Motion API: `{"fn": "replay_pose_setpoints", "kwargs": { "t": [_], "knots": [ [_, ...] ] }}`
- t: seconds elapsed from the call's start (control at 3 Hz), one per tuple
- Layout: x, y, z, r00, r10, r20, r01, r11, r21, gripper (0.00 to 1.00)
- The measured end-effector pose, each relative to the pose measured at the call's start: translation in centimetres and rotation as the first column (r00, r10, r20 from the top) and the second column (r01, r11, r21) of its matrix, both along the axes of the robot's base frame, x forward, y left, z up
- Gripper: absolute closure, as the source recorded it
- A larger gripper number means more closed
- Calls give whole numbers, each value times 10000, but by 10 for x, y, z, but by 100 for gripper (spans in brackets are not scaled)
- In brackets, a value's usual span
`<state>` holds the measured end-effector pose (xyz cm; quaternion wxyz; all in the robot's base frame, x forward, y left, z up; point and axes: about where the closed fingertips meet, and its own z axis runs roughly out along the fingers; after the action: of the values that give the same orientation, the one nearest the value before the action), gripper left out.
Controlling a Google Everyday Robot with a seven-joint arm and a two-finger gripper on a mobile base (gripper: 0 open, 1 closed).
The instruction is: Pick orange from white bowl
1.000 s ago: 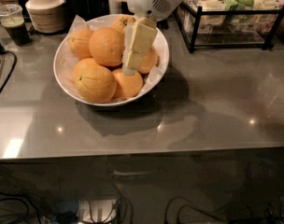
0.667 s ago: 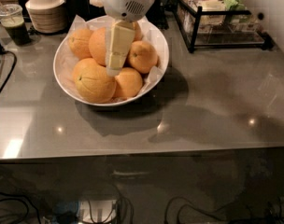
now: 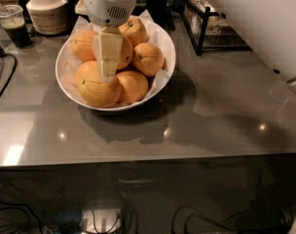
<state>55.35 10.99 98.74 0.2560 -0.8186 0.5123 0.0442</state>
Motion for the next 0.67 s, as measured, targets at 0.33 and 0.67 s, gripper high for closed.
{"fn": "replay_pose_setpoints", "kwargs": {
  "t": [0.33, 0.67],
  "knots": [
    [5, -6, 10, 9996, 202, 184, -190, 9980, -608, 0],
    [20, -6, 22, 9965, 749, 372, -679, 9845, -1618, 0]
  ]
}}
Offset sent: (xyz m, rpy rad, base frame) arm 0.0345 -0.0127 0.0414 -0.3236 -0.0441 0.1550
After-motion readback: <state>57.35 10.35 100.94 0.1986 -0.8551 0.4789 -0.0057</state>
